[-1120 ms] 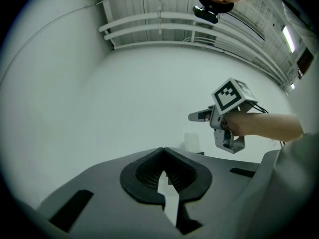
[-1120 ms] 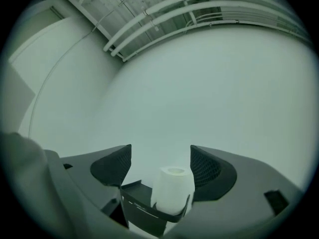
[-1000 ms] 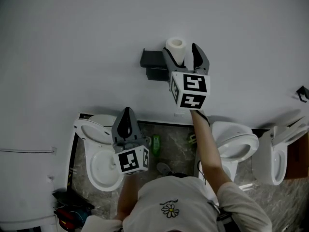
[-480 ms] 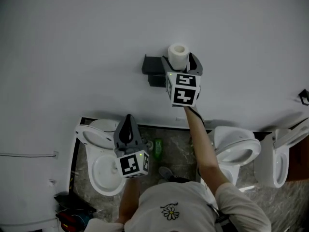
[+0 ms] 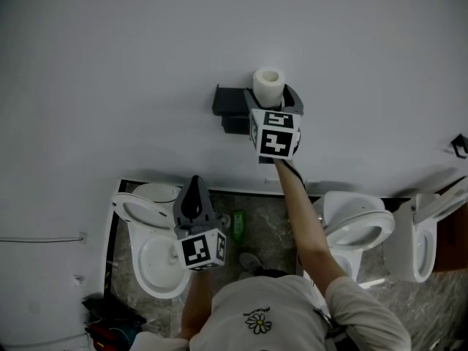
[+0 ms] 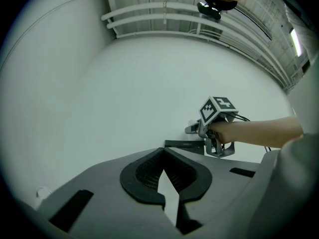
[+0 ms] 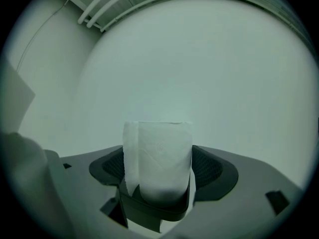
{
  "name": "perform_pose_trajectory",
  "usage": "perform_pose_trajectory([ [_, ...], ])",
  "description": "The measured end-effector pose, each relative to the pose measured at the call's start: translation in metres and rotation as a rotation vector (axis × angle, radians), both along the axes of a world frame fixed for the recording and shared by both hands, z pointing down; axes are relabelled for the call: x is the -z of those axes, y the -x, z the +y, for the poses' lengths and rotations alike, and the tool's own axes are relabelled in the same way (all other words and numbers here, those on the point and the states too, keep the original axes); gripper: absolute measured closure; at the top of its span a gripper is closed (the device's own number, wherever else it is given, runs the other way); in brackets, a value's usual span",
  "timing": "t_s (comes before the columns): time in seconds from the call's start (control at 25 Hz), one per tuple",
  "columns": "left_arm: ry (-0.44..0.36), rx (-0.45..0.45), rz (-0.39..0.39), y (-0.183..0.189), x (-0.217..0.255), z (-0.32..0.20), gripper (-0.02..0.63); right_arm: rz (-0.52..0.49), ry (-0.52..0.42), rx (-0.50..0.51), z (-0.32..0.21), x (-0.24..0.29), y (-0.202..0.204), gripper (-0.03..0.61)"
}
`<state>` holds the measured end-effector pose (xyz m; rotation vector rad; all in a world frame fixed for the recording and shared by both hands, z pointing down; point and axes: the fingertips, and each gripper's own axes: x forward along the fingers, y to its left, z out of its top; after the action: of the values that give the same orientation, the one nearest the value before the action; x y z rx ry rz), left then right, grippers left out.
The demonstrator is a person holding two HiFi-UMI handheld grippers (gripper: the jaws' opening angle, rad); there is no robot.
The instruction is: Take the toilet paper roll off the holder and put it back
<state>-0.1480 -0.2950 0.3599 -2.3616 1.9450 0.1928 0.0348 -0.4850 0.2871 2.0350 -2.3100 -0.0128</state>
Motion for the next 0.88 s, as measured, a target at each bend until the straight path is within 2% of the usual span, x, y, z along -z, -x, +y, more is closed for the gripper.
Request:
perform_pose_trajectory([
  [0.28,0.010,-0.007,0.016,-0.005,-0.003,-0.003,0.596,-0.002,0.014,0.009,0.001,-0.004,-0.005,0.230],
  [0.36,0.016,-0.006,0.013,-0.005,-0.007,-0.005,0.596,-0.002,0.020,0.016,0.000,-0.005,-0.005,0.267],
  [0.72,0.002,0.003,-0.004,-0.005,0.000,-0.007,0.595,0.017,0.028,0.049,0.000,-0.002,-0.003,0.270],
  [0.88,-0.015,0.012,-0.012,-0.003,0.010,-0.008,0.595,0.028,0.000,0.055,0.004,0.011,-0.003,0.272],
])
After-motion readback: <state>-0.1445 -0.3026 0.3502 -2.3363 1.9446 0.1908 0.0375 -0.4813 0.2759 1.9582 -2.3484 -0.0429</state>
